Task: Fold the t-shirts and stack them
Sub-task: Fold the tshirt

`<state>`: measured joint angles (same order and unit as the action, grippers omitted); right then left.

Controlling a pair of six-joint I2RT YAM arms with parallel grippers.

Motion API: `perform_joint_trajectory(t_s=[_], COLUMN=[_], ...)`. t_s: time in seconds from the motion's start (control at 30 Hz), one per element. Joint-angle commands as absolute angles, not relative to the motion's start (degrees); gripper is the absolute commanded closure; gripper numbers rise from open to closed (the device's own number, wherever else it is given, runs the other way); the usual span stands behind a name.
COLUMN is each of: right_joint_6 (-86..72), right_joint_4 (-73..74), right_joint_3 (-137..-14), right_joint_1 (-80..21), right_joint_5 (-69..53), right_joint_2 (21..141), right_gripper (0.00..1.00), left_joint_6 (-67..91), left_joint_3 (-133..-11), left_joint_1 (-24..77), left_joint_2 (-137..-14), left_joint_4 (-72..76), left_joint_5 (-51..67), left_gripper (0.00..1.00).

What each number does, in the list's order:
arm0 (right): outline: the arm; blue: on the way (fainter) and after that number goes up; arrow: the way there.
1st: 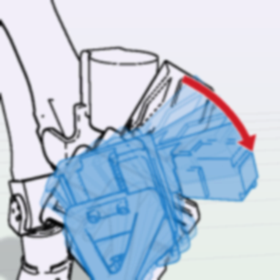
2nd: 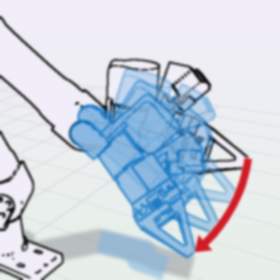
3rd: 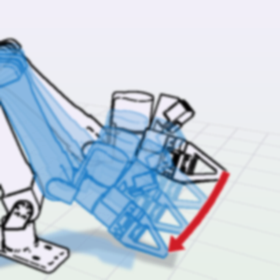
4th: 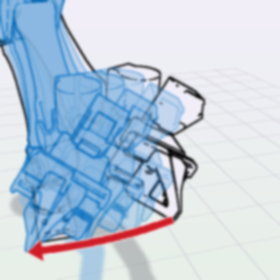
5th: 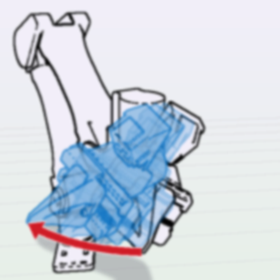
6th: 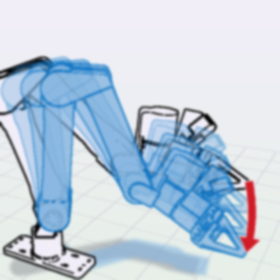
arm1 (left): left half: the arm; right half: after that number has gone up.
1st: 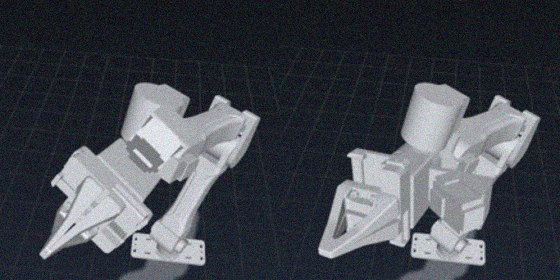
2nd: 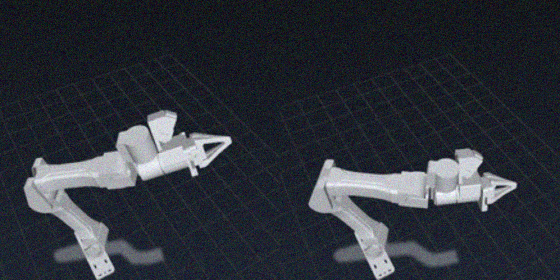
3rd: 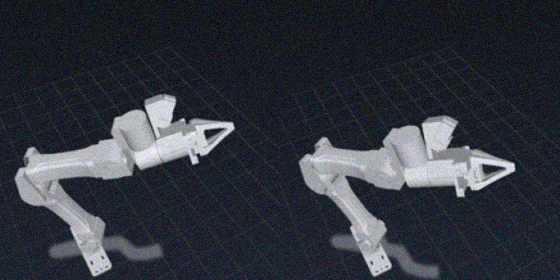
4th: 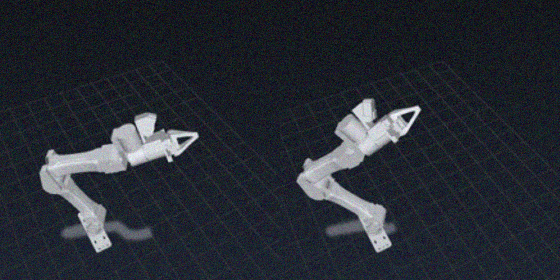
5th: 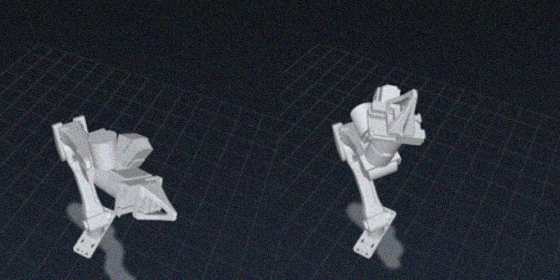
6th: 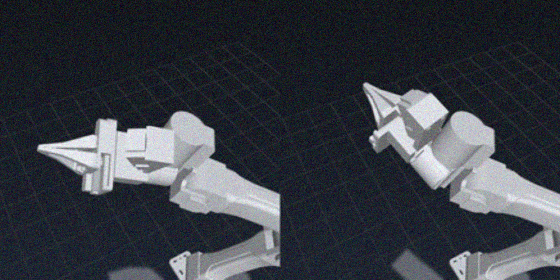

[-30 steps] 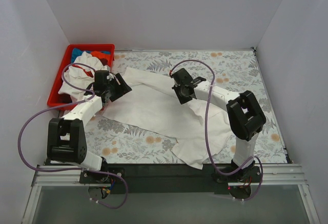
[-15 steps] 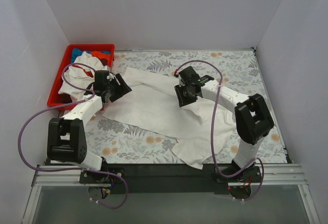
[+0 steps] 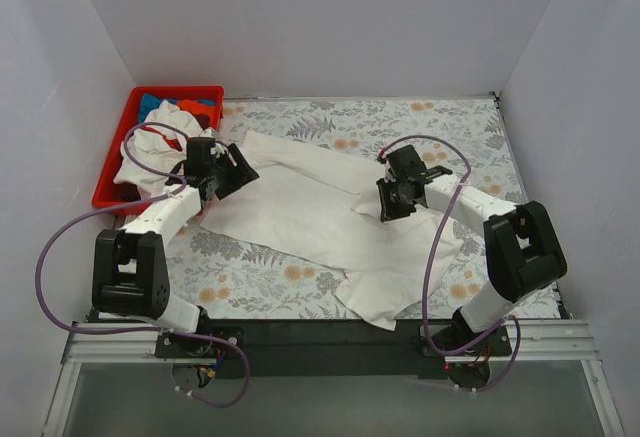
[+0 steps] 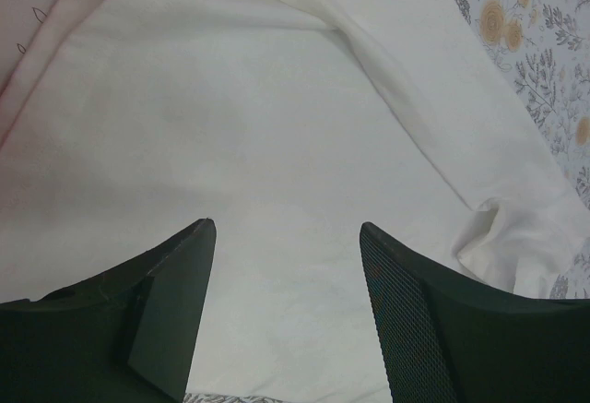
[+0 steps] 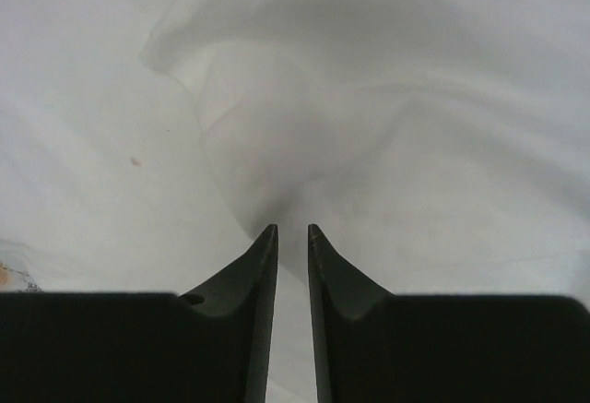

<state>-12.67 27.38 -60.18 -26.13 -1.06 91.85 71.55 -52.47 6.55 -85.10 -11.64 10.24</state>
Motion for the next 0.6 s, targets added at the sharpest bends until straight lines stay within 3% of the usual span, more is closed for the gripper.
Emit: perform_joint_trajectory(t_s=[0.0, 0.57], right_joint_6=[-15.03, -14.59], right_joint_4=[21.71, 24.35], right_joint_3=[-56.43, -53.79], right_joint_1=[-26.46, -25.75], right_joint_5=[-4.39, -5.81], right_joint_2=[92.28, 86.40], right_gripper=[0.75, 0.76], left_joint_6=[70.49, 70.14], left_joint_3=[-54.40, -54.58], left_joint_1=[6.94, 8.00], left_joint_2=[-84.90, -84.90], left_joint_4=[-11.78, -12.22], left_joint_5=[9.49, 8.79], left_gripper=[0.37, 0.37])
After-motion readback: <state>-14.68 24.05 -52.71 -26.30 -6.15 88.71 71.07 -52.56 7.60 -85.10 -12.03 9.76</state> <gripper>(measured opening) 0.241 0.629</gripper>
